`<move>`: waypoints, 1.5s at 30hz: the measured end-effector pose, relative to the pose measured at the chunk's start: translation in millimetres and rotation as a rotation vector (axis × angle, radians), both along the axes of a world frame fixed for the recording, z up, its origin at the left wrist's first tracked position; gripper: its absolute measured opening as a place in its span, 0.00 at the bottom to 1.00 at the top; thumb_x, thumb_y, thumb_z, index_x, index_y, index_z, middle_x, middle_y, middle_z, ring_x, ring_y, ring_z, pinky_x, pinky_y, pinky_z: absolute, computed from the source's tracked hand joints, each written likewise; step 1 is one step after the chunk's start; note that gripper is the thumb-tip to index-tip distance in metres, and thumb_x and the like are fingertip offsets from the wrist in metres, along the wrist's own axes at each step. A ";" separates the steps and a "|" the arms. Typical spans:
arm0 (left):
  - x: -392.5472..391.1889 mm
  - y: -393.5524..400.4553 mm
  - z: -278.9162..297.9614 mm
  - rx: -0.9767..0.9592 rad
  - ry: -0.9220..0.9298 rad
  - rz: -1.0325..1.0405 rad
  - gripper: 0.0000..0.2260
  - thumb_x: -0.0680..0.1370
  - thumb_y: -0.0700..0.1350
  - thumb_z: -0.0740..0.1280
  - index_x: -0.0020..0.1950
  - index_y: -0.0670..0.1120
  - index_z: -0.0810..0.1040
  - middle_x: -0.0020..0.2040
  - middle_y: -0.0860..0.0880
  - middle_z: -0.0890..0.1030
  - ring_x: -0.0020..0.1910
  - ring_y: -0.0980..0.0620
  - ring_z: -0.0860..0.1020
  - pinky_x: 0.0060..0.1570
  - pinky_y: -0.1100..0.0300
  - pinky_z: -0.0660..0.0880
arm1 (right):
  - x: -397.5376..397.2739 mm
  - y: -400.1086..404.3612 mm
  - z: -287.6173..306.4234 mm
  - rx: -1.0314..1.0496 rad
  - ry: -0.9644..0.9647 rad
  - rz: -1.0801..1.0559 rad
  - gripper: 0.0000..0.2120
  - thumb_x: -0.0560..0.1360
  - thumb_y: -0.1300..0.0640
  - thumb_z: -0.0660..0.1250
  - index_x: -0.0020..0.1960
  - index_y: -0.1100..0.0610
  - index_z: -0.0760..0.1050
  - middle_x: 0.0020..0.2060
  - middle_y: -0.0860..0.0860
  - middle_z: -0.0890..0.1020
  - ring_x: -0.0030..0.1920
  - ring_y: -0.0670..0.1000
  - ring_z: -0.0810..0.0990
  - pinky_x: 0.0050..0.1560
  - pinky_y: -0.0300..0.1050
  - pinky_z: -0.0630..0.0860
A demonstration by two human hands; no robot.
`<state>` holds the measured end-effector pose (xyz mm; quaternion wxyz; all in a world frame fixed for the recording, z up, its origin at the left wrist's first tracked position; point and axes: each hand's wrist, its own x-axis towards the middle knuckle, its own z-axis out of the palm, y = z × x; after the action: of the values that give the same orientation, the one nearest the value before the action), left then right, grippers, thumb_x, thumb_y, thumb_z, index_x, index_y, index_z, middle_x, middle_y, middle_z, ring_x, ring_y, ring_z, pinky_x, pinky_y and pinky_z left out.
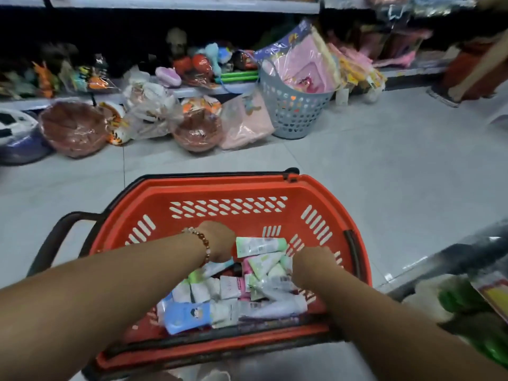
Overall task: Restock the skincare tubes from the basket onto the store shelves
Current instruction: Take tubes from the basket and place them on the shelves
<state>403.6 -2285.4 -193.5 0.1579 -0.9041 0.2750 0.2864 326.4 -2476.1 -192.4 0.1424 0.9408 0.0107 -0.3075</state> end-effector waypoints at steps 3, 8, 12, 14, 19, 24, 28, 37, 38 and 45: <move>20.3 -22.1 -52.3 -0.088 -0.007 0.001 0.18 0.80 0.52 0.59 0.67 0.45 0.72 0.62 0.44 0.77 0.58 0.43 0.78 0.52 0.51 0.76 | 23.4 -15.0 -35.7 -0.060 0.069 0.074 0.18 0.79 0.50 0.57 0.63 0.57 0.74 0.60 0.54 0.79 0.61 0.56 0.77 0.63 0.51 0.69; 22.1 -54.4 -111.3 -0.259 -0.002 0.260 0.23 0.79 0.56 0.64 0.68 0.44 0.68 0.63 0.42 0.71 0.59 0.43 0.74 0.54 0.50 0.74 | 33.6 -20.5 -79.5 -0.215 0.110 0.213 0.19 0.80 0.52 0.60 0.68 0.58 0.71 0.63 0.57 0.76 0.63 0.58 0.75 0.63 0.55 0.70; 16.9 -69.3 -129.9 -0.205 -0.069 0.380 0.26 0.77 0.59 0.67 0.67 0.44 0.67 0.64 0.43 0.69 0.61 0.44 0.69 0.52 0.51 0.73 | 34.0 -18.0 -89.6 -0.255 0.115 0.197 0.21 0.80 0.54 0.61 0.71 0.61 0.68 0.64 0.59 0.73 0.63 0.58 0.74 0.64 0.53 0.72; 17.9 -69.6 -132.1 -0.174 -0.099 0.376 0.27 0.75 0.62 0.67 0.66 0.46 0.67 0.62 0.43 0.70 0.59 0.44 0.70 0.48 0.52 0.71 | 33.9 -19.6 -91.3 -0.259 0.096 0.205 0.21 0.80 0.54 0.62 0.70 0.62 0.67 0.63 0.60 0.74 0.62 0.58 0.75 0.64 0.52 0.73; 16.3 -62.1 -136.8 -0.429 0.075 0.530 0.28 0.70 0.58 0.75 0.60 0.48 0.65 0.48 0.48 0.77 0.43 0.48 0.78 0.36 0.57 0.74 | 31.0 -24.6 -98.1 -0.079 0.116 0.142 0.19 0.80 0.58 0.63 0.69 0.61 0.68 0.62 0.58 0.75 0.60 0.57 0.77 0.58 0.50 0.75; 17.9 -47.9 -123.5 -0.570 0.171 0.666 0.13 0.71 0.48 0.77 0.49 0.44 0.78 0.45 0.48 0.83 0.40 0.52 0.80 0.35 0.58 0.77 | 19.2 -24.9 -109.5 0.147 0.175 -0.245 0.25 0.78 0.61 0.61 0.73 0.63 0.58 0.63 0.61 0.75 0.62 0.62 0.76 0.60 0.54 0.74; 17.9 -35.1 -109.5 -0.788 0.262 0.825 0.11 0.71 0.47 0.77 0.40 0.45 0.77 0.36 0.50 0.80 0.34 0.55 0.77 0.30 0.63 0.72 | 22.1 -29.0 -95.8 0.139 0.170 -0.241 0.16 0.78 0.59 0.64 0.65 0.61 0.72 0.55 0.57 0.79 0.54 0.56 0.80 0.56 0.49 0.78; 7.9 -15.5 18.6 -1.361 0.577 0.996 0.15 0.68 0.53 0.75 0.48 0.45 0.81 0.46 0.46 0.86 0.48 0.46 0.82 0.54 0.51 0.76 | -1.6 -57.9 56.6 0.644 -0.143 -0.412 0.10 0.72 0.56 0.73 0.54 0.55 0.83 0.48 0.50 0.84 0.46 0.50 0.83 0.49 0.45 0.80; 1.2 -21.6 40.1 -1.389 0.622 0.962 0.14 0.67 0.53 0.73 0.48 0.46 0.81 0.45 0.47 0.86 0.46 0.49 0.82 0.52 0.54 0.77 | -17.8 -67.4 78.1 0.779 -0.170 -0.469 0.09 0.72 0.56 0.74 0.51 0.55 0.83 0.46 0.50 0.85 0.45 0.50 0.84 0.50 0.45 0.81; -94.9 -101.1 166.1 -1.235 1.257 0.743 0.23 0.72 0.51 0.67 0.61 0.38 0.80 0.60 0.40 0.80 0.55 0.45 0.79 0.55 0.51 0.78 | -125.9 -122.7 174.3 1.599 -0.453 -1.119 0.18 0.61 0.50 0.75 0.48 0.57 0.81 0.40 0.49 0.83 0.43 0.45 0.81 0.48 0.40 0.80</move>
<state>308.7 -2386.5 -27.4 -0.6246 -0.5380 0.1076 0.5558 200.5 -2598.7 -18.1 -0.6983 0.6663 -0.2573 -0.0463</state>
